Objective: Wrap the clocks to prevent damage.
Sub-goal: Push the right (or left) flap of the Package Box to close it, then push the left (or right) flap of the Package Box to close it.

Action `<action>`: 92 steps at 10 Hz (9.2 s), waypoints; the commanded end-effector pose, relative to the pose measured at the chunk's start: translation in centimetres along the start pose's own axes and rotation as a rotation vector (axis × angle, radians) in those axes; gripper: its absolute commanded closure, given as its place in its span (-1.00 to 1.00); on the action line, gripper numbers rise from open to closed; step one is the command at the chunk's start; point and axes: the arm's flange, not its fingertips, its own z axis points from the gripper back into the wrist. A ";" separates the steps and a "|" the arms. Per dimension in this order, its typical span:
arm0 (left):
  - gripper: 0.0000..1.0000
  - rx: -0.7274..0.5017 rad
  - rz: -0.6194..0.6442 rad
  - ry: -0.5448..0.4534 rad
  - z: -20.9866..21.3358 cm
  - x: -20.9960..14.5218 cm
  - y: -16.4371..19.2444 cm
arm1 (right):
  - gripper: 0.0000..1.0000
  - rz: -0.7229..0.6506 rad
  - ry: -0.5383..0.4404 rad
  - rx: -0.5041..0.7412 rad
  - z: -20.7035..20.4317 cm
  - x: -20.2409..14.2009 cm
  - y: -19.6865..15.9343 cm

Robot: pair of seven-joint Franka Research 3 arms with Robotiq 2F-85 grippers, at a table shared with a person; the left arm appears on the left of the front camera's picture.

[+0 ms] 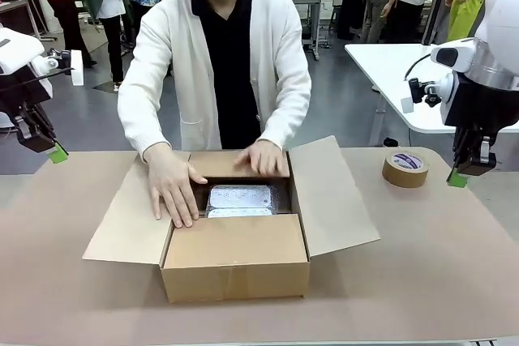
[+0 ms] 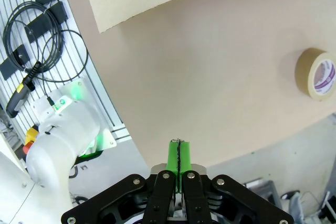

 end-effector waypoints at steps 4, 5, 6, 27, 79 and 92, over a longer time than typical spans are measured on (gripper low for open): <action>0.99 0.005 -0.001 -0.001 0.0 0.0 0.1 | 0.98 -0.004 -0.004 -0.002 0.0 -0.1 0.0; 0.99 0.005 -0.001 -0.001 0.0 0.0 0.1 | 0.98 -0.004 -0.004 -0.002 0.0 -0.1 0.0; 0.99 0.005 -0.001 -0.001 0.0 0.0 0.1 | 0.98 -0.004 -0.004 -0.002 0.0 -0.1 0.0; 0.99 -0.376 -0.252 -0.617 -10.4 -9.3 5.4 | 0.98 -0.004 -0.004 -0.002 0.0 -0.1 0.0; 0.99 -0.689 -0.307 -0.938 -26.6 8.8 2.7 | 0.98 0.411 -0.409 0.121 -5.6 -1.6 -9.6; 0.99 -0.689 -0.307 -0.938 -26.6 8.8 2.7 | 0.98 0.494 -1.079 0.398 -21.3 0.7 -13.5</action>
